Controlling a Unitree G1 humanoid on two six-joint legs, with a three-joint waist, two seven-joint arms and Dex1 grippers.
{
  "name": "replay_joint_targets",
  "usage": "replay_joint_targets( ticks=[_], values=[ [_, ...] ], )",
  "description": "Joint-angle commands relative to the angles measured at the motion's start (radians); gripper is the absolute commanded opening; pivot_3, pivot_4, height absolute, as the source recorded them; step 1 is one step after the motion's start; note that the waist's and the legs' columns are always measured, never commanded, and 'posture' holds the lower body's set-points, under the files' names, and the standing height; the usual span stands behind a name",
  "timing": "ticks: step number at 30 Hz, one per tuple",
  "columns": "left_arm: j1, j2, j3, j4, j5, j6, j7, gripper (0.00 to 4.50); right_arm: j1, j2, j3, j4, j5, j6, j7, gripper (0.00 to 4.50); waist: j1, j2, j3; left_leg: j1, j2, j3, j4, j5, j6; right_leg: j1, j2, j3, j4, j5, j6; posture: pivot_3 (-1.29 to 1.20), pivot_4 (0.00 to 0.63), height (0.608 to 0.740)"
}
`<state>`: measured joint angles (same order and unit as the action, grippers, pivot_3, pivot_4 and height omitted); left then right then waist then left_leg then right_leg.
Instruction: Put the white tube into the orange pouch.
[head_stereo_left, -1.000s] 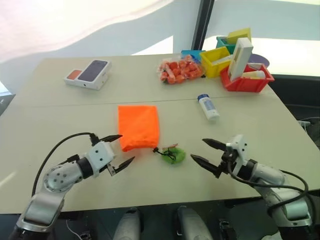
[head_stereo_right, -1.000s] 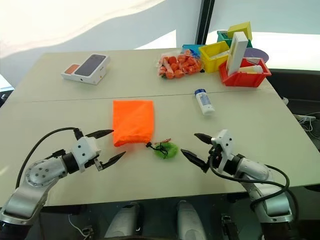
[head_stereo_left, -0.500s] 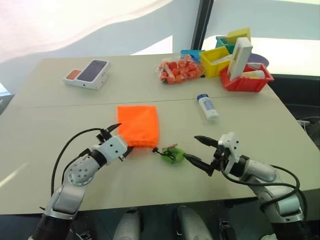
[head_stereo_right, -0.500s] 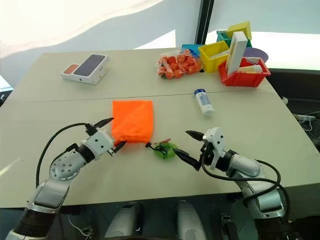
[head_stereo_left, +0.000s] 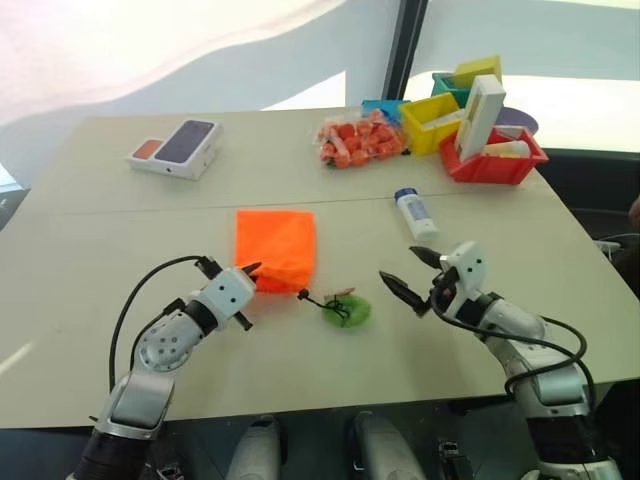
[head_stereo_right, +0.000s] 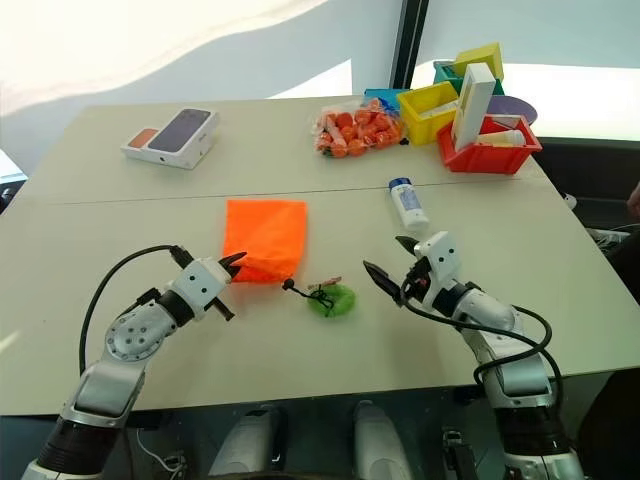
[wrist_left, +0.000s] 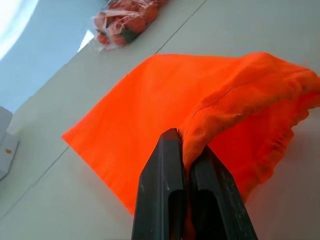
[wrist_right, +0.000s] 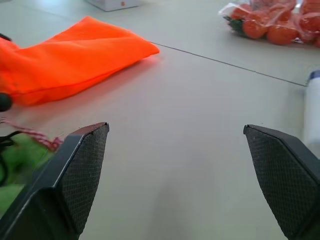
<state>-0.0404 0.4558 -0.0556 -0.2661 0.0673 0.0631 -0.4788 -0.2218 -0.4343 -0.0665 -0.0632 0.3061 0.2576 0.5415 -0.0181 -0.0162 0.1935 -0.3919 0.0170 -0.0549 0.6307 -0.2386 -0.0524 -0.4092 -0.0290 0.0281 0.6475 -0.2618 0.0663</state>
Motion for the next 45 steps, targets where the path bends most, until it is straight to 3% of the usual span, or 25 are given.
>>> replay_joint_targets(
  ticks=[1, 10, 19, 24, 25, 27, 30, 35, 41, 45],
  values=[
    [-0.003, -0.010, 0.025, -0.066, -0.067, 0.038, -0.017, 0.03, -0.102, 0.032, -0.028, 0.095, -0.054, -0.032, -0.097, 4.50, 0.001, 0.000, 0.000, 0.000, 0.000, 0.000, 0.000, 0.000, 0.000, 0.000, 0.000, 0.000, 0.000, 0.000, 0.000, 0.00, 0.150, 0.740],
    [0.004, -0.013, 0.012, -0.090, -0.083, 0.071, -0.017, 0.03, -0.355, 0.116, -0.068, 0.463, -0.157, -0.073, -0.330, 4.50, 0.001, 0.000, 0.000, 0.000, 0.000, 0.000, -0.001, 0.000, 0.000, 0.000, 0.001, 0.000, 0.001, 0.002, 0.003, 0.00, 0.150, 0.740],
    [0.018, -0.012, 0.007, -0.107, -0.074, 0.077, -0.006, 0.03, -0.403, 0.143, -0.113, 0.590, -0.118, -0.094, -0.317, 4.50, 0.000, 0.000, 0.000, 0.000, 0.000, 0.000, -0.001, 0.000, 0.000, 0.000, 0.001, 0.000, 0.001, 0.002, 0.003, 0.00, 0.150, 0.740],
    [0.016, -0.011, 0.008, -0.105, -0.064, 0.073, 0.003, 0.00, -0.397, 0.152, -0.116, 0.578, -0.115, -0.102, -0.314, 2.14, -0.003, 0.000, 0.000, 0.001, 0.000, -0.001, -0.001, 0.000, 0.000, 0.000, 0.001, 0.000, 0.002, 0.002, 0.003, 0.00, 0.150, 0.740],
    [0.015, -0.013, 0.010, -0.105, -0.066, 0.074, 0.006, 0.00, -0.395, 0.153, -0.116, 0.572, -0.116, -0.101, -0.315, 1.82, -0.003, 0.000, 0.000, 0.001, 0.000, -0.001, -0.001, 0.000, 0.000, 0.000, 0.001, 0.000, 0.002, 0.002, 0.003, 0.00, 0.150, 0.740],
    [0.014, -0.015, 0.011, -0.107, -0.069, 0.078, 0.010, 0.00, -0.389, 0.153, -0.115, 0.559, -0.115, -0.101, -0.313, 1.82, -0.003, 0.000, 0.000, 0.001, 0.000, -0.001, -0.001, 0.000, 0.000, 0.000, 0.001, 0.000, 0.002, 0.002, 0.003, 0.00, 0.150, 0.740],
    [0.017, -0.015, 0.010, -0.110, -0.073, 0.083, 0.010, 0.00, -0.366, 0.152, -0.114, 0.509, -0.105, -0.106, -0.291, 1.82, -0.002, 0.000, 0.000, 0.001, 0.000, -0.001, -0.001, 0.000, 0.000, 0.000, 0.001, 0.000, 0.002, 0.002, 0.003, 0.00, 0.150, 0.740],
    [0.016, -0.019, 0.016, -0.119, -0.097, 0.108, 0.004, 0.00, -0.198, 0.086, -0.058, 0.224, -0.048, -0.115, -0.061, 1.82, 0.003, 0.001, 0.000, 0.000, 0.000, -0.001, -0.002, 0.000, 0.000, 0.000, 0.001, 0.000, 0.002, 0.001, 0.005, 0.00, 0.150, 0.740],
    [-0.001, -0.036, 0.035, -0.136, -0.176, 0.183, -0.018, 0.00, 0.122, -0.148, -0.008, -0.257, 0.236, 0.122, 0.333, 1.82, 0.005, 0.002, 0.000, 0.000, 0.000, -0.002, -0.001, 0.000, 0.001, 0.000, 0.000, -0.001, 0.002, 0.001, 0.006, 0.00, 0.150, 0.740],
    [-0.018, -0.038, 0.037, -0.143, -0.227, 0.229, -0.043, 0.00, 0.209, -0.235, 0.074, -0.421, 0.282, 0.249, 0.370, 1.82, -0.003, 0.002, 0.000, 0.002, 0.000, -0.002, 0.000, 0.000, 0.001, 0.002, 0.001, -0.001, 0.001, -0.003, 0.004, 0.00, 0.150, 0.740]
  ],
)
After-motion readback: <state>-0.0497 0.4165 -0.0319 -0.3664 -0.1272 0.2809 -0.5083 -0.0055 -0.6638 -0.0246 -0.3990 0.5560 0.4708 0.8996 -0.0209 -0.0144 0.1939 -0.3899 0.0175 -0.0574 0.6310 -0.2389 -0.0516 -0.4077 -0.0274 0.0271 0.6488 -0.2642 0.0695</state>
